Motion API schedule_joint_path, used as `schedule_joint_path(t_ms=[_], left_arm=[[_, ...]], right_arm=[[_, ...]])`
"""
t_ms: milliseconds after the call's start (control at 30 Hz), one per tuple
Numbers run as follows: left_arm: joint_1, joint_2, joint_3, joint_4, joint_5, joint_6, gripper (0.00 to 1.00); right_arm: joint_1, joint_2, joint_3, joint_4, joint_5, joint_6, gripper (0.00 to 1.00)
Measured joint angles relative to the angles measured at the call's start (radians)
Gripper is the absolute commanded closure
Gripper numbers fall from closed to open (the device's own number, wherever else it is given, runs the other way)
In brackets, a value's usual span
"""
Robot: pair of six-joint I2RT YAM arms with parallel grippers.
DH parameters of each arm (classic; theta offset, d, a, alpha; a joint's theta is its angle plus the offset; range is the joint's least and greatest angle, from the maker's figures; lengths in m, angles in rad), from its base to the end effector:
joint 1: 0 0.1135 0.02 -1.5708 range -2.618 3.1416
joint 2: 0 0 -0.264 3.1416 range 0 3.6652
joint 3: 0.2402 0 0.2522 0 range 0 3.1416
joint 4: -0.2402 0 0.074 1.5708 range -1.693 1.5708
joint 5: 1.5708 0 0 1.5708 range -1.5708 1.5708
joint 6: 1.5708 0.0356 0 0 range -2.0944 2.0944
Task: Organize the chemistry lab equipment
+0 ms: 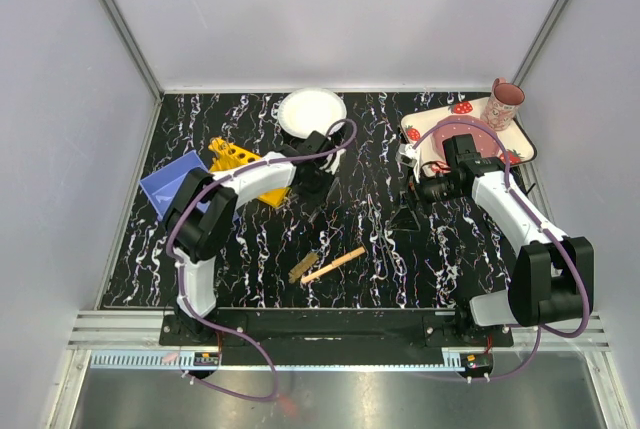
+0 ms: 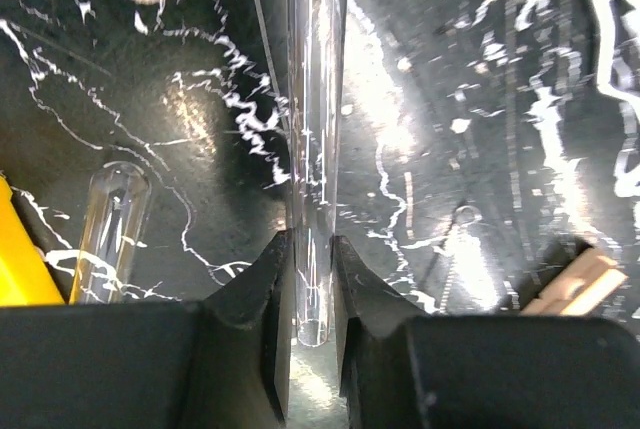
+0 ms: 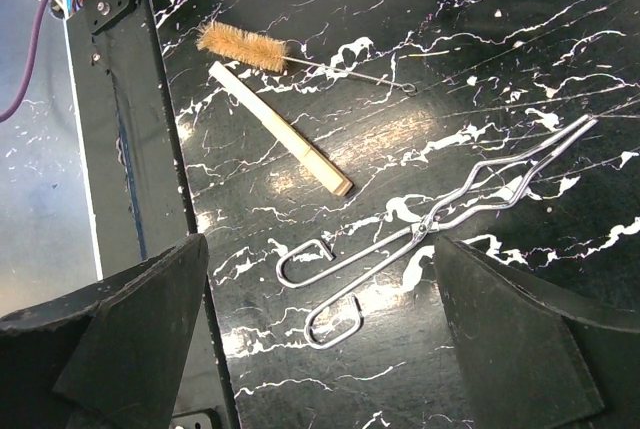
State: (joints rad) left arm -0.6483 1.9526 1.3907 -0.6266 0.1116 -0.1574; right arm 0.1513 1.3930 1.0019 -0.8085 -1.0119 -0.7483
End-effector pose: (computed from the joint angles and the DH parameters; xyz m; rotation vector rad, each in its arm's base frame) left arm 0.3152 -0.2437 0.1773 0.7127 2.7198 -0.3578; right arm 0.2489 0.0685 0.2489 -1.2094 1.9573 1.0855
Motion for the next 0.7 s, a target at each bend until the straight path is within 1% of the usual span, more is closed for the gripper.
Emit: schedule_joint_path(t_ms=[100,200,300,367,400,533,600,700], left_arm=[[0.0,-0.037,-0.01,0.042,0.038,-0.039,0.94],[0.0,-0.079,-0.028,0.098,0.076,-0.09,0.94],[0.0,-0.125,-0.067,0.173,0.113,-0.159,0.94],[0.0,-0.164,-0.106,0.245,0.139,-0.221,0.94],[0.0,-0.183,-0.127,0.28,0.149,-0.249,0.93],[-0.005,-0.266,-0.224,0.474,0.187,-0.415,0.93],[-0.009,-0.29,-0.262,0.572,0.196,-0.496,0.93],[-0.02,-0.303,-0.315,0.703,0.198,-0.607,0.93]], right_arm=[[0.0,0.001,0.0,0.0,-0.013,0.008,0.0],[0.0,0.013,0.0,0.002,-0.058,0.026,0.0],[0.0,0.041,0.0,0.025,-0.116,0.083,0.0],[0.0,0.064,-0.003,0.077,-0.161,0.171,0.0],[0.0,0.07,-0.01,0.113,-0.179,0.214,0.0],[-0.001,0.075,-0.101,0.372,-0.225,0.505,0.0],[-0.001,0.074,-0.165,0.527,-0.225,0.661,0.0],[-0.001,0.074,-0.241,0.711,-0.198,0.846,0.0]])
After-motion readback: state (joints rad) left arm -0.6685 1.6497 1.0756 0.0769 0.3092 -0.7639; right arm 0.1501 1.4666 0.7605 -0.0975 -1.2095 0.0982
